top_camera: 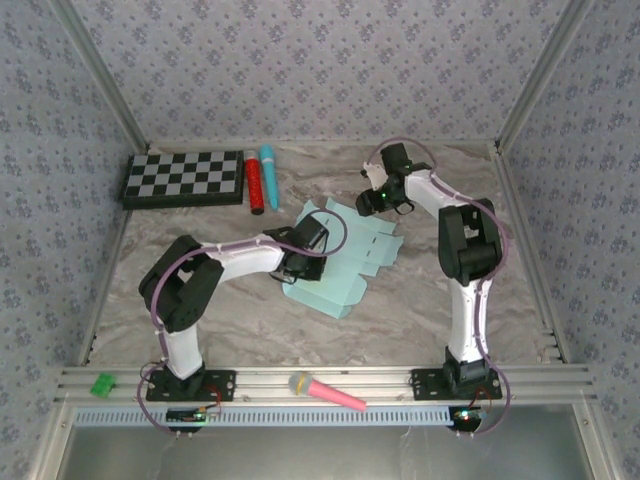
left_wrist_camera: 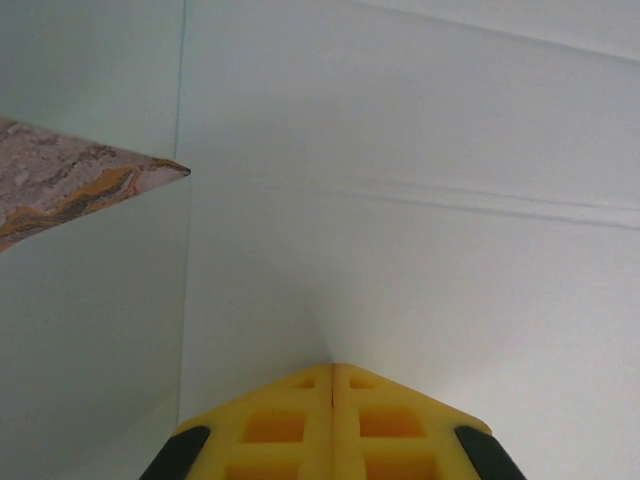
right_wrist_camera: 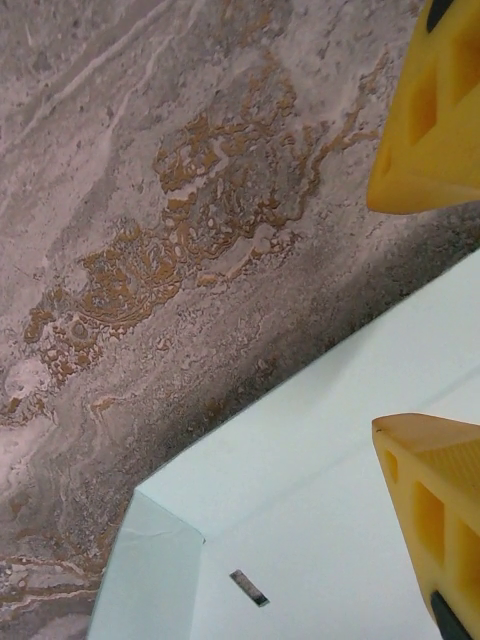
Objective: Fold the paper box
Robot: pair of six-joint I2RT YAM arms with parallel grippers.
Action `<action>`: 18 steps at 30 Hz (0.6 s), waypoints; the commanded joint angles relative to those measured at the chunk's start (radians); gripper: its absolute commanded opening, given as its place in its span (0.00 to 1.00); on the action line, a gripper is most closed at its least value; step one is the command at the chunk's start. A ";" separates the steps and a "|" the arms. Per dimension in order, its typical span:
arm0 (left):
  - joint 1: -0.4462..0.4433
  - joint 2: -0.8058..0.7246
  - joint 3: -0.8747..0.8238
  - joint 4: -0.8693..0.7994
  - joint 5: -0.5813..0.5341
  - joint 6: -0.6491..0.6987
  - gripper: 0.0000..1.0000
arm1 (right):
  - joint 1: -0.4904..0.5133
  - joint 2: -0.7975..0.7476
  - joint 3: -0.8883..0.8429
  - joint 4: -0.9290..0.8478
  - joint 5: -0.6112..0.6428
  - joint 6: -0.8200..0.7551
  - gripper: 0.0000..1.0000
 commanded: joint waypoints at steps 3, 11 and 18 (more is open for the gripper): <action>-0.014 0.021 -0.028 -0.023 -0.041 -0.029 0.00 | -0.017 0.087 0.127 -0.138 -0.089 -0.083 0.57; -0.017 0.020 -0.031 -0.029 -0.055 -0.030 0.00 | -0.025 0.186 0.260 -0.278 -0.114 -0.100 0.56; -0.017 0.022 -0.025 -0.031 -0.058 -0.027 0.00 | -0.025 0.221 0.305 -0.354 -0.115 -0.116 0.55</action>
